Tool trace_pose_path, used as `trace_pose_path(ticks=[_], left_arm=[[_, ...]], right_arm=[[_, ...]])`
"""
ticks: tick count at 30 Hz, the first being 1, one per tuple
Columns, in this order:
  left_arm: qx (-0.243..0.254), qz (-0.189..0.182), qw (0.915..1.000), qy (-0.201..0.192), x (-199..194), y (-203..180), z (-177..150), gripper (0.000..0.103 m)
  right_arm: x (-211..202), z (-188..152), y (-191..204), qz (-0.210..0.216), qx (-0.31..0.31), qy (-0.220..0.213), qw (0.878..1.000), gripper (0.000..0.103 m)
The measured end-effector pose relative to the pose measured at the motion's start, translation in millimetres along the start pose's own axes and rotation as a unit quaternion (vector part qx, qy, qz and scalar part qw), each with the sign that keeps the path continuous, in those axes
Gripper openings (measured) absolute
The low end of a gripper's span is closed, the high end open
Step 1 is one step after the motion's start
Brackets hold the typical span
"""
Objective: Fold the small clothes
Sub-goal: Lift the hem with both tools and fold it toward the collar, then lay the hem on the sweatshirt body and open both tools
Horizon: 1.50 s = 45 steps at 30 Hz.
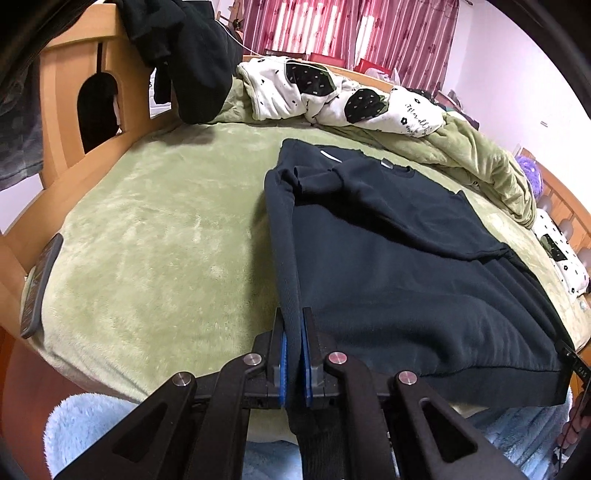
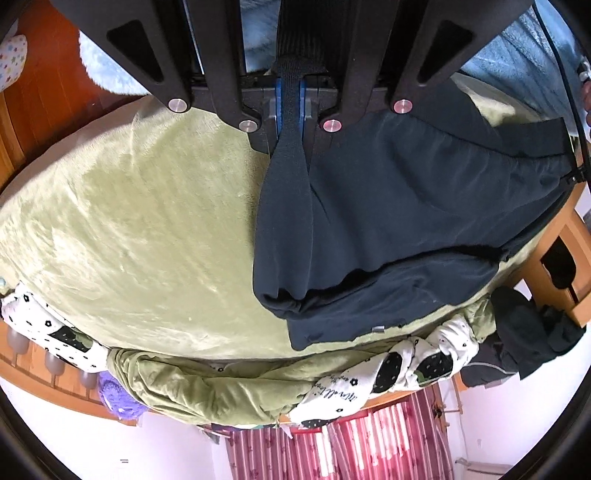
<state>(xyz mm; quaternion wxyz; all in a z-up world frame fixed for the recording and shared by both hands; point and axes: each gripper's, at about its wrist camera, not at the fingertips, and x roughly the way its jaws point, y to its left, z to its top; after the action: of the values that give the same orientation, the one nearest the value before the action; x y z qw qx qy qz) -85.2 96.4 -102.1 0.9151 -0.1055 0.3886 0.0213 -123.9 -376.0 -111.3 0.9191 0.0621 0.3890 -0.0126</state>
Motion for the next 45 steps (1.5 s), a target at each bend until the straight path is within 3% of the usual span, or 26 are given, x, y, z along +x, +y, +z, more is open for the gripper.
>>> trace_pose_path(ticks=[9,19,33,37,45], left_arm=[[-0.005,-0.003,0.9999,-0.016,-10.2,-8.0,27.1,0.007],[-0.009,0.001,0.9989,-0.047,2.3,-17.5,96.5,0.007],[-0.006,-0.002,0.9984,-0.056,97.6,-34.4,208.0,0.007],[-0.021,-0.008,0.9987,-0.047,130.7,-32.8,220.0,0.007],[-0.012,0.014,0.9997,-0.012,192.7,-36.0,232.9,0.007]], right_arm=[[-21.5,38.3,13.8,0.006,-0.008,-0.045,0.999,0.006],[-8.0,112.8,22.8,0.003,0.005,-0.077,0.997,0.006],[87.4,230.9,41.9,0.017,0.021,-0.079,0.996,0.006],[119.7,250.6,44.1,0.020,0.018,-0.073,0.997,0.006],[189.0,268.0,48.5,0.014,0.011,-0.047,0.999,0.006]])
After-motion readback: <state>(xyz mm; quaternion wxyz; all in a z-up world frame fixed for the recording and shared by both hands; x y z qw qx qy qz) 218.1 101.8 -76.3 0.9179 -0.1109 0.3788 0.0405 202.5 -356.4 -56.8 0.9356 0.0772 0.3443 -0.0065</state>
